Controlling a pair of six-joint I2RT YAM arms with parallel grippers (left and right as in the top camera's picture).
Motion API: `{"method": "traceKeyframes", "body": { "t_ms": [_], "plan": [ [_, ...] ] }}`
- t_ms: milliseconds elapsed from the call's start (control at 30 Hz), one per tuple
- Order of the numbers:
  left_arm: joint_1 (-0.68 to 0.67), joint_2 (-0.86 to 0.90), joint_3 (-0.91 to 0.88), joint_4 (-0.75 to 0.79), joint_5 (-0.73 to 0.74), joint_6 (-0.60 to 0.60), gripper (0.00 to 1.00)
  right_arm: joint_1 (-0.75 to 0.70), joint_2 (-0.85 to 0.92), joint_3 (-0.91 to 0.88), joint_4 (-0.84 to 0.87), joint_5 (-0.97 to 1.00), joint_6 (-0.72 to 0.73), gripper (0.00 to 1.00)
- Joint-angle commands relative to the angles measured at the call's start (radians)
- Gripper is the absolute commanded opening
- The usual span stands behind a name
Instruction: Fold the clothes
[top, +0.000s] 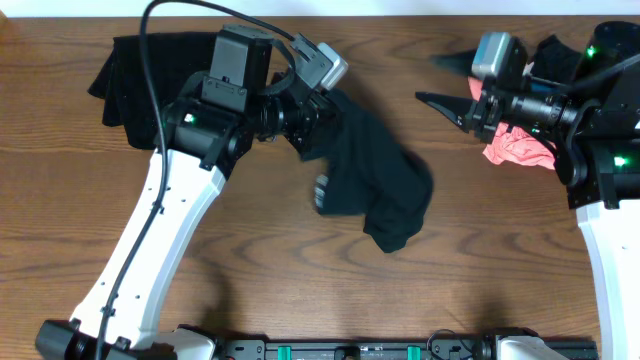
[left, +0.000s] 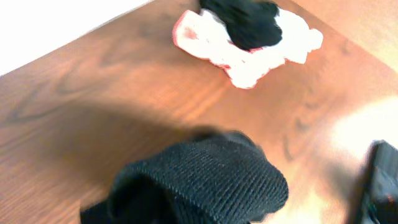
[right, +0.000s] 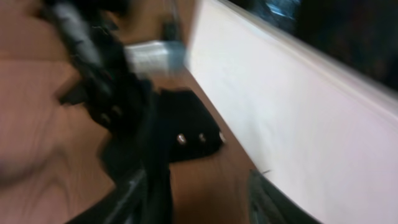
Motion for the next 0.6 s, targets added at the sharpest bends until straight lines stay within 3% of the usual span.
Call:
{"method": "traceKeyframes", "body": {
  "t_ms": [0,167,367,567],
  "plan": [
    [0.002,-0.09,0.011,0.06,-0.093,-0.111,0.06,-0.008,0.006,0.013,-0.029,0.214,0.179,0.55],
    [0.002,-0.144,0.011,0.153,-0.11,-0.174,0.06,-0.005,0.012,0.013,-0.154,0.229,0.193,0.53],
    [0.002,-0.162,0.011,0.28,-0.135,-0.308,0.06,0.053,0.042,0.01,-0.302,0.275,0.195,0.41],
    [0.002,-0.154,0.01,0.356,-0.283,-0.464,0.06,0.215,0.05,0.01,-0.286,0.543,0.306,0.45]
  ]
}}
